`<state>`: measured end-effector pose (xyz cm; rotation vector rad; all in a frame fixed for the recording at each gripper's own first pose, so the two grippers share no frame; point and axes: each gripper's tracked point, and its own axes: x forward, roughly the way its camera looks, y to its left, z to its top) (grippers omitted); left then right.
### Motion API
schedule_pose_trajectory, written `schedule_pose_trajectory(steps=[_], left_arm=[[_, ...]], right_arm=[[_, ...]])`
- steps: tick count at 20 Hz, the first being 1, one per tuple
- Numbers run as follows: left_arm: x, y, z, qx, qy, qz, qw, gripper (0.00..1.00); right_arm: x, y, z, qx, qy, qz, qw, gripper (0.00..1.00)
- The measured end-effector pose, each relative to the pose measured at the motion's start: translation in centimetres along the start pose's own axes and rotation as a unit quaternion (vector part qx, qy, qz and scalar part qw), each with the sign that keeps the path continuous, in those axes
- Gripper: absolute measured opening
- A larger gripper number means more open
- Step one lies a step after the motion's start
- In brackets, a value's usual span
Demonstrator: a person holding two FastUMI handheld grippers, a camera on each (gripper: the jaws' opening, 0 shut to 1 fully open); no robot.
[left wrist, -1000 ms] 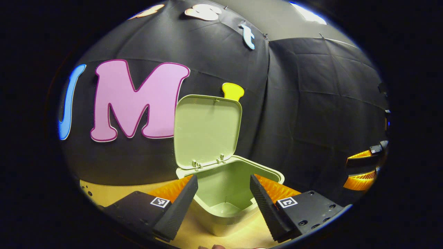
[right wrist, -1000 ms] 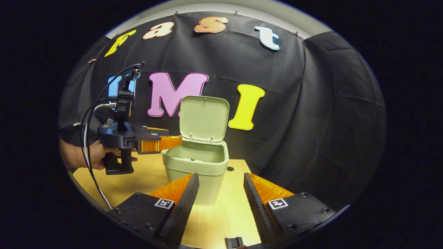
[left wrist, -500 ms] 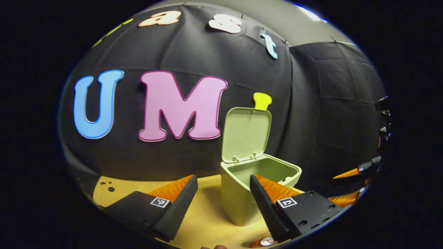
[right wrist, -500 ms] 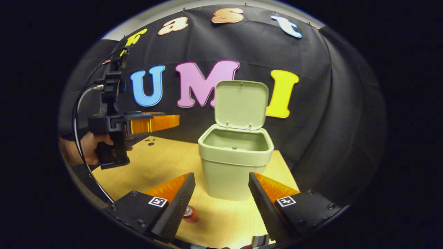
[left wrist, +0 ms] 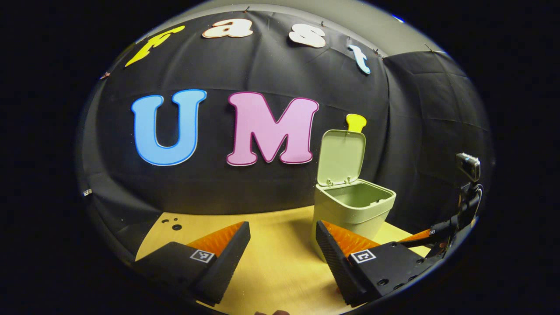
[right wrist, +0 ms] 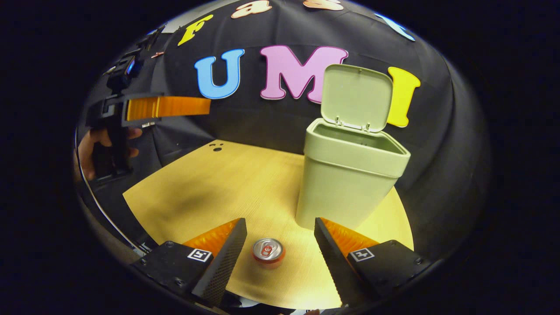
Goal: Press the lid of the desktop garbage bin to open it, pick up the crumpled paper on the desktop and throw it into the bin, then pick up the pop can on the desktop and drop it into the bin, and finally close the garbage bin lid.
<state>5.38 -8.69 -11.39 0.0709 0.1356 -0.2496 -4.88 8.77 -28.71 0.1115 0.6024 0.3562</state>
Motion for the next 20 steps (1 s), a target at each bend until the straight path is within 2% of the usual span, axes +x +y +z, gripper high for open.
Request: schedule_pose_trajectory(steps=[8, 15, 17, 20], left_arm=[[-5.5, 4.6, -2.1, 0.009, 0.011, 0.034, 0.999, 0.97], [-6.7, 6.7, -3.4, 0.003, 0.022, 0.041, 0.999, 0.97], [-6.5, 7.2, -3.5, -0.002, 0.024, 0.042, 0.999, 0.97], [-6.0, 7.3, -3.5, -0.009, 0.026, 0.043, 0.999, 0.97]], right_arm=[[3.5, 0.9, -7.5, -0.01, 0.093, -0.015, 0.996, 0.98], [5.8, 1.4, -11.2, 0.015, 0.139, -0.025, 0.99, 0.98], [6.1, 1.4, -11.4, 0.023, 0.141, -0.028, 0.989, 0.79], [5.6, 1.4, -11.0, 0.015, 0.144, -0.031, 0.989, 0.81]])
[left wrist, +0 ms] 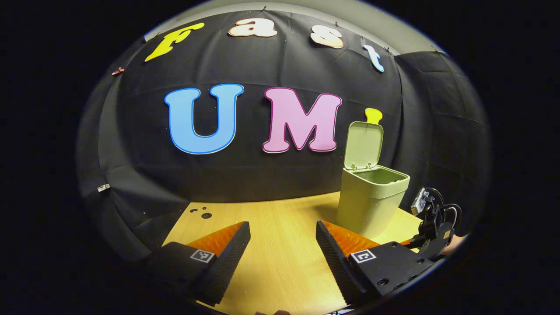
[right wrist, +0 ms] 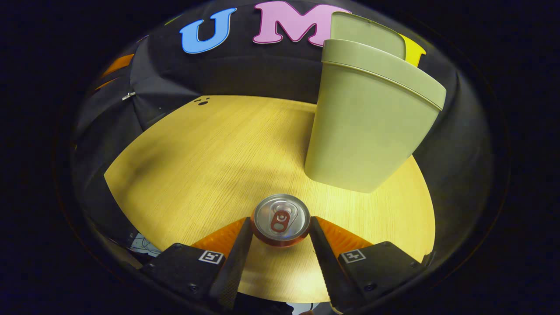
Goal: Press the lid of the desktop garbage bin to open it, pick up the crumpled paper on the desktop and throw it into the bin, then pick up the pop can on the desktop and drop it into the bin, and finally close the garbage bin lid.
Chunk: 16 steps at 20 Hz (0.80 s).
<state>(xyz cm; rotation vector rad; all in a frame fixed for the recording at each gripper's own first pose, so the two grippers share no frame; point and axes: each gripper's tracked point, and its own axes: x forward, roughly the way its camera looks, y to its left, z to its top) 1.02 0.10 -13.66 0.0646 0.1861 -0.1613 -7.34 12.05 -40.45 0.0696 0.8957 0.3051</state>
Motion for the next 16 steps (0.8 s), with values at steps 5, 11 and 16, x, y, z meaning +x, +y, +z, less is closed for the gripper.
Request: schedule_pose_trajectory(steps=[5, 11, 16], left_arm=[[1.2, -1.4, 0.5, 0.002, -0.001, -0.007, 1.0, 0.96], [2.7, -4.2, 1.3, -0.005, -0.005, -0.013, 1.0, 0.97], [3.7, -6.8, 1.8, -0.01, -0.006, -0.022, 1.0, 0.97]], right_arm=[[-2.5, -0.4, 2.8, 0.009, -0.03, 0.011, 0.999, 0.78], [-6.7, -2.2, 9.4, 0.018, -0.105, 0.023, 0.994, 0.81], [-10.3, -4.0, 16.4, 0.031, -0.186, 0.029, 0.982, 0.81]])
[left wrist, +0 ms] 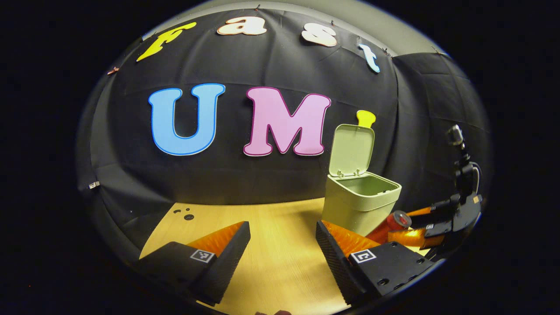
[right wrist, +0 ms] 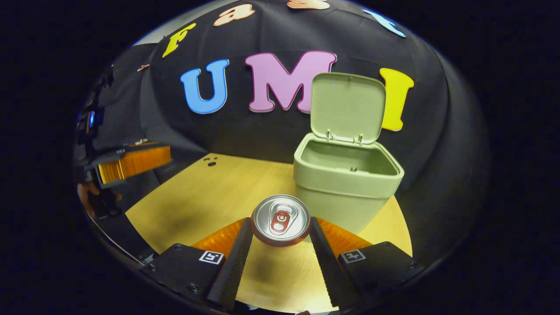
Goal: Press the lid of the desktop garbage bin to open it, pick up the crumpled paper on the desktop and throw it into the bin, then pick up the pop can on the desktop and drop it into the bin, and finally close the garbage bin lid.
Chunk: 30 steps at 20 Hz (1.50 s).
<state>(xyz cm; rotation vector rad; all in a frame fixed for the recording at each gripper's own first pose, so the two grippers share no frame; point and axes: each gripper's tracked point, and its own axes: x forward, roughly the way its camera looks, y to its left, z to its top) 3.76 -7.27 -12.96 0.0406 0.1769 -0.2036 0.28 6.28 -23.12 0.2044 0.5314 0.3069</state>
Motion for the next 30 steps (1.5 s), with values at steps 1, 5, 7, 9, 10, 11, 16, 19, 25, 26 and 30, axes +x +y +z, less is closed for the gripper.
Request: schedule_pose_trajectory(steps=[1, 5, 7, 9, 10, 11, 16, 19, 25, 26, 30], left_arm=[[0.2, -0.5, 0.0, 0.0, 0.001, -0.001, 1.0, 0.97], [1.1, -1.8, 0.3, -0.003, 0.001, -0.006, 1.0, 0.97], [1.5, -2.2, 0.5, -0.001, 0.0, -0.005, 1.0, 0.97], [1.8, -2.5, 0.8, 0.001, -0.001, -0.003, 1.0, 0.97], [2.0, -2.6, 0.8, 0.001, -0.001, -0.002, 1.0, 0.97], [2.1, -2.6, 0.8, 0.001, -0.001, 0.0, 1.0, 0.97], [2.6, -2.4, 0.6, -0.002, 0.002, 0.014, 1.0, 0.97], [2.8, -2.3, 0.6, -0.005, 0.002, 0.022, 1.0, 0.97], [3.3, -2.7, 0.5, -0.011, 0.005, 0.031, 0.999, 0.97], [3.3, -2.9, 0.4, -0.011, 0.005, 0.032, 0.999, 0.97], [3.2, -3.4, 0.3, -0.01, 0.008, 0.034, 0.999, 0.97]], right_arm=[[-0.2, -0.3, 1.3, 0.001, -0.013, 0.001, 1.0, 0.81], [-0.7, -1.5, 5.8, -0.003, -0.059, 0.004, 0.998, 0.81], [-0.7, -2.5, 7.6, -0.008, -0.076, 0.002, 0.997, 0.81], [-0.7, -3.6, 9.4, -0.011, -0.09, -0.001, 0.996, 0.81], [-0.6, -4.0, 10.2, -0.014, -0.096, -0.004, 0.995, 0.81], [-0.4, -4.7, 10.8, -0.016, -0.102, -0.007, 0.995, 0.81], [0.5, -7.7, 13.4, -0.022, -0.123, -0.022, 0.992, 0.81], [1.0, -9.5, 14.2, -0.024, -0.127, -0.035, 0.991, 0.81], [1.8, -12.8, 13.5, -0.026, -0.11, -0.06, 0.992, 0.81], [1.8, -13.3, 13.3, -0.027, -0.106, -0.063, 0.992, 0.81], [2.7, -15.2, 11.6, -0.032, -0.079, -0.082, 0.993, 0.81]])
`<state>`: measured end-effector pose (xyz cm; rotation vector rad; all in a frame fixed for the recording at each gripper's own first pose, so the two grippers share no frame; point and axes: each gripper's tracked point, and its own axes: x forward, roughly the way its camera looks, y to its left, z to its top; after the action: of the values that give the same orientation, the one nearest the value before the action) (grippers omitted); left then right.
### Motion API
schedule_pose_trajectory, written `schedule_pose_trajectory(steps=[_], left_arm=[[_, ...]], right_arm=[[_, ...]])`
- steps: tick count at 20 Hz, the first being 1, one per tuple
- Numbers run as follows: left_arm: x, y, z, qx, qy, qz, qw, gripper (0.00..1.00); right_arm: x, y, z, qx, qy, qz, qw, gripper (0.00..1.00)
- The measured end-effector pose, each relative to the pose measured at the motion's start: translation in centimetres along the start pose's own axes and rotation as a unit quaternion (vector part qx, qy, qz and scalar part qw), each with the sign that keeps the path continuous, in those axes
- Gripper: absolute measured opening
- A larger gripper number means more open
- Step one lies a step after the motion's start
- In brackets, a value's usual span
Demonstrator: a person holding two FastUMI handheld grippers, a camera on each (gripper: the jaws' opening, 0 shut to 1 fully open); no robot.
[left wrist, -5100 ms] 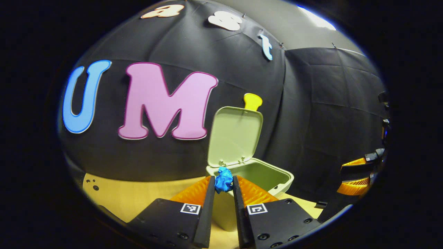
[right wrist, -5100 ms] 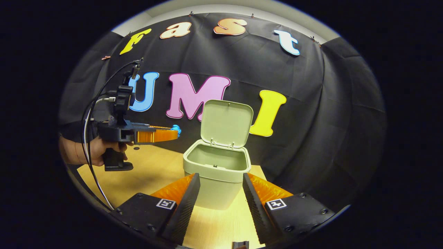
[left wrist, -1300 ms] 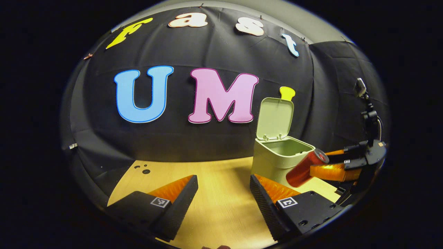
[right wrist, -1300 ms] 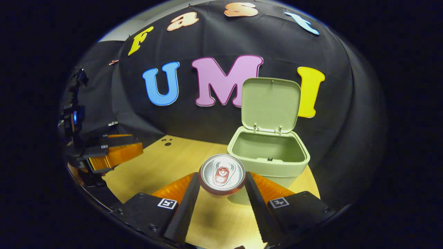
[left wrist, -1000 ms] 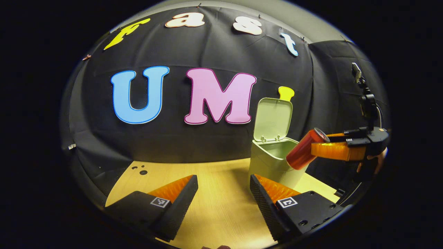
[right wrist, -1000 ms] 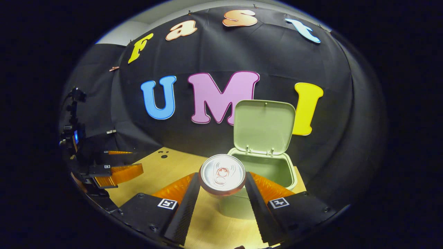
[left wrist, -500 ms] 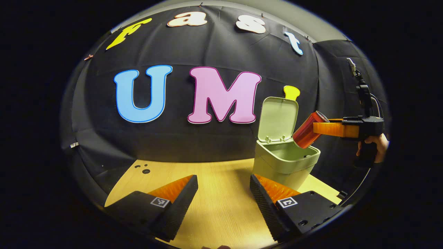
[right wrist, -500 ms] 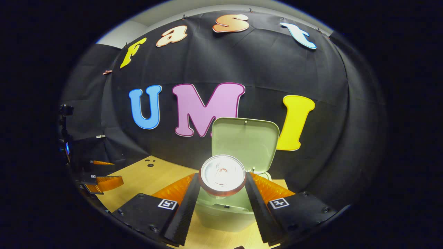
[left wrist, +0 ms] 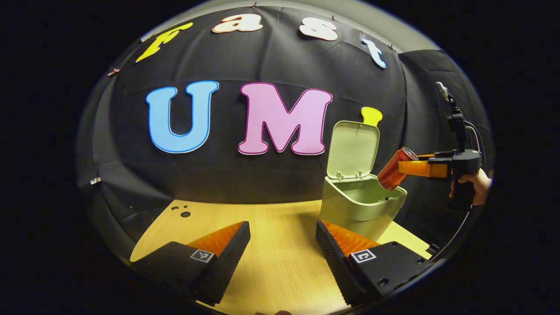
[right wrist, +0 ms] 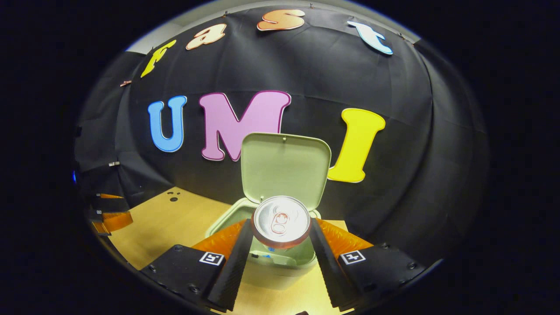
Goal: Press the lid of the desktop garbage bin to open it, pick up the crumpled paper on the desktop and throw it into the bin, then pick up the pop can on the desktop and drop it into the bin, and finally close the garbage bin lid.
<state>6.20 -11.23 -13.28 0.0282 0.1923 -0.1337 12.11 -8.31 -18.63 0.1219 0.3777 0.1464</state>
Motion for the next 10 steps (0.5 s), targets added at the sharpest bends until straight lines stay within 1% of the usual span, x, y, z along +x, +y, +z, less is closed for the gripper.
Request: schedule_pose_trajectory(steps=[5, 10], left_arm=[[-0.1, 0.4, -0.4, -0.014, 0.003, 0.016, 1.0, 0.97], [-0.1, 0.6, -0.8, -0.018, 0.007, 0.027, 0.999, 0.97]], right_arm=[[0.9, -1.4, -3.5, 0.003, 0.057, -0.012, 0.998, 0.81], [1.2, -2.0, -4.6, 0.003, 0.075, -0.012, 0.997, 0.81]])
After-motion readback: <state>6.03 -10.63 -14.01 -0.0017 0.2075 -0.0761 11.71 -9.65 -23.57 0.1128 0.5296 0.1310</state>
